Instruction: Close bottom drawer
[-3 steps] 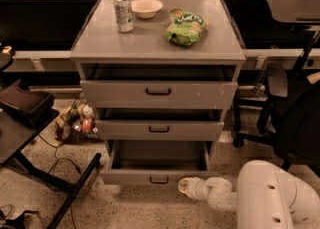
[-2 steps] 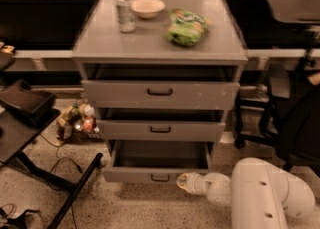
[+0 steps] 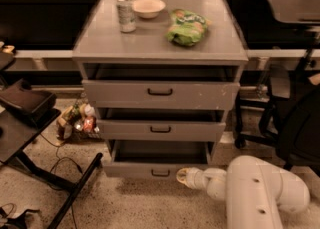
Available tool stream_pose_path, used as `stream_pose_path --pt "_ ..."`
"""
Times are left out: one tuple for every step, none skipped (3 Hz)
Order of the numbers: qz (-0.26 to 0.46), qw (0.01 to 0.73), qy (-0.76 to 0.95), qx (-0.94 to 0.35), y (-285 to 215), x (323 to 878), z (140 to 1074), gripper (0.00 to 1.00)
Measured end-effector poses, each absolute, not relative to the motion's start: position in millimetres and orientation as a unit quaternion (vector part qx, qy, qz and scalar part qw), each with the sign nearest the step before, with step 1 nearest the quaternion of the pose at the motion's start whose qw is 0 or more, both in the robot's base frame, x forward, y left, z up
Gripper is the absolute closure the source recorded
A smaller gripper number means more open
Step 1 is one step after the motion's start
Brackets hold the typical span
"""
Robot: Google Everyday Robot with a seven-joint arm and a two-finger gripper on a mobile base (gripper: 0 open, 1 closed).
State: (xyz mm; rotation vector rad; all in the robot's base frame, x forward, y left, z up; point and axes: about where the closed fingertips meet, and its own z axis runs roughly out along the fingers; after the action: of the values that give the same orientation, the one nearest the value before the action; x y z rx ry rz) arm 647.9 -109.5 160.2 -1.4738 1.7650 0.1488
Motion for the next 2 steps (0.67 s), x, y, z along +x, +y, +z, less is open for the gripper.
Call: stream_pose_path --pt "0.069 0.418 0.681 -0.597 -94.6 672.2 157.2 1.00" --pt "0.068 0.422 0.677 -0.598 -93.3 677.6 159.4 1.00"
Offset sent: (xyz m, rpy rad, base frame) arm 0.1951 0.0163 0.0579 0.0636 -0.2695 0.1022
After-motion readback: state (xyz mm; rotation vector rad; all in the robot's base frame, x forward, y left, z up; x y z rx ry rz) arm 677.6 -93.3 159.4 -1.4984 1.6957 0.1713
